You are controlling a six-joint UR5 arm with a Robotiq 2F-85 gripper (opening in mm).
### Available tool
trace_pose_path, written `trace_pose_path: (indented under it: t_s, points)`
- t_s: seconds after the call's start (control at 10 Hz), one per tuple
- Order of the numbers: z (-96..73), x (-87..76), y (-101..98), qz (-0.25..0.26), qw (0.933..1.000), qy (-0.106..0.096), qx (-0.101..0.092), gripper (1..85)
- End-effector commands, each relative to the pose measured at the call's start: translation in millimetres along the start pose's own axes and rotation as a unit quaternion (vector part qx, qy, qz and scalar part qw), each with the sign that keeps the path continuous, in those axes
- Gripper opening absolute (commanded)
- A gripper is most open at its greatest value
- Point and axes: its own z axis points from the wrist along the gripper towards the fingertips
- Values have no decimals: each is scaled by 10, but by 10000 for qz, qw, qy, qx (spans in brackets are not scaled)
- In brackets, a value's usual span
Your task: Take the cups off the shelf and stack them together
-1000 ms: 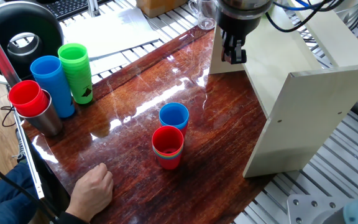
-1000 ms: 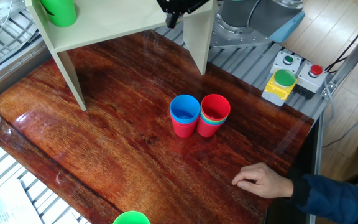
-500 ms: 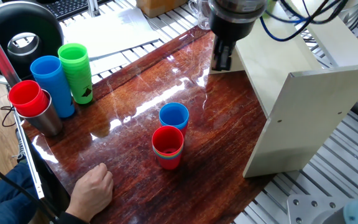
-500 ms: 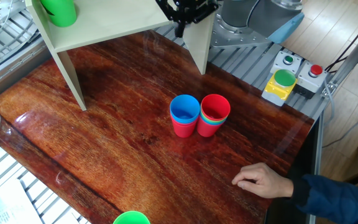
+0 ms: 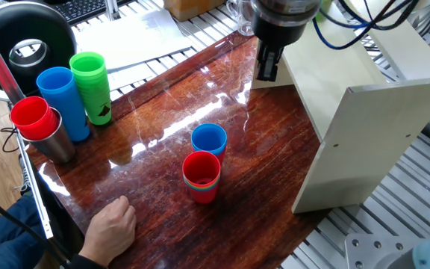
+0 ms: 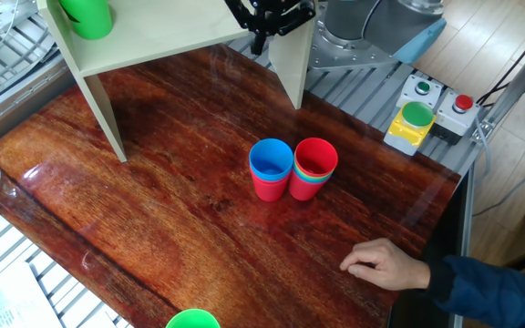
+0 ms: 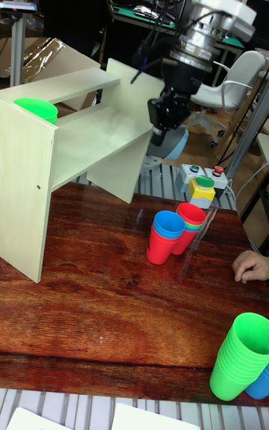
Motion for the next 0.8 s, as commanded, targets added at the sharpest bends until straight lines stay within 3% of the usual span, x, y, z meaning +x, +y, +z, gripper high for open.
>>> trace_pose_path:
  t_s: [0.0, 0.1, 0.3, 0.5, 0.7]
  points:
    - [-495, 325, -525, -1056, 9940, 102, -269, 20]
    - [-581, 473, -783, -1399, 9899, 111, -208, 83]
    - [-639, 775, -996, -1580, 9869, 251, -202, 117]
    - [-620, 1128, -1318, -1655, 9845, 547, 190, 117]
    - [-573, 1169, -1322, -1573, 9852, 655, 158, 77]
